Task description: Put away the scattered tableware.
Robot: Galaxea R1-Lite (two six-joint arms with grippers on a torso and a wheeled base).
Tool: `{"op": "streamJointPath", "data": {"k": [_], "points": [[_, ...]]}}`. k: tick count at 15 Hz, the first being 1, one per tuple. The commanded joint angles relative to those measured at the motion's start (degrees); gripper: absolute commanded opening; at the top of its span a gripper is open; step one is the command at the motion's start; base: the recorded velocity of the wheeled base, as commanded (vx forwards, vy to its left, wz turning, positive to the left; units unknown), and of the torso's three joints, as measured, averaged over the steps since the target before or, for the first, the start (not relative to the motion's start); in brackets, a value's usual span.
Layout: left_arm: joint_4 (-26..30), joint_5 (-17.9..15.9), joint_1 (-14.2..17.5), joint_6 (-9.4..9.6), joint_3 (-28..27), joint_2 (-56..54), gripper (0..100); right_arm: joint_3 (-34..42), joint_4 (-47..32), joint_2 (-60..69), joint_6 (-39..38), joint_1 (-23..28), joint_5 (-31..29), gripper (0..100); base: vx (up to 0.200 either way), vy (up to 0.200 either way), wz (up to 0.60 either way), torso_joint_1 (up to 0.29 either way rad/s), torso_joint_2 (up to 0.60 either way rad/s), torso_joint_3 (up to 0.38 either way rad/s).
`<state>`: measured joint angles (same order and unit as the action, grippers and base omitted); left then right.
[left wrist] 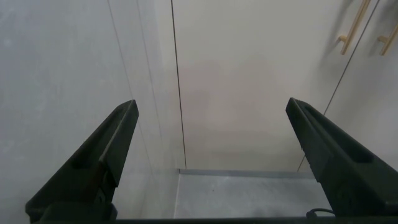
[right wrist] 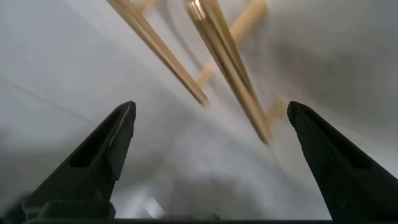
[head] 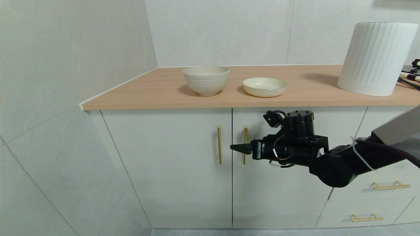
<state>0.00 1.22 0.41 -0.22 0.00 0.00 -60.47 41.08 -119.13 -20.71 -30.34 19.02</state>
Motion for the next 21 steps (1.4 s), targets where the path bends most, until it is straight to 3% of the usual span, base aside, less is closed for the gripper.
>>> {"op": "streamJointPath", "data": {"k": [1, 8, 15, 21], "points": [[0.00, 0.01, 0.02, -0.04, 0.00, 0.09, 100, 0.08, 0.58, -1.11, -0.29, -0.60, -0.03, 100, 0.000, 0.000, 0.00, 0.000, 0.00, 0.000], [0.00, 0.01, 0.02, -0.04, 0.00, 0.09, 100, 0.26, 5.76, -2.34, -2.49, -1.74, -0.38, 100, 0.000, 0.000, 0.00, 0.000, 0.00, 0.000], [-0.09, 0.01, 0.02, -0.04, 0.00, 0.09, 100, 1.75, 5.94, -1.20, -4.60, -2.53, -0.21, 100, 0.000, 0.000, 0.00, 0.000, 0.00, 0.000], [0.00, 0.01, 0.02, -0.04, 0.00, 0.09, 100, 6.50, 5.94, 3.46, -4.42, -3.41, 3.66, 100, 0.000, 0.000, 0.00, 0.000, 0.00, 0.000]]}}
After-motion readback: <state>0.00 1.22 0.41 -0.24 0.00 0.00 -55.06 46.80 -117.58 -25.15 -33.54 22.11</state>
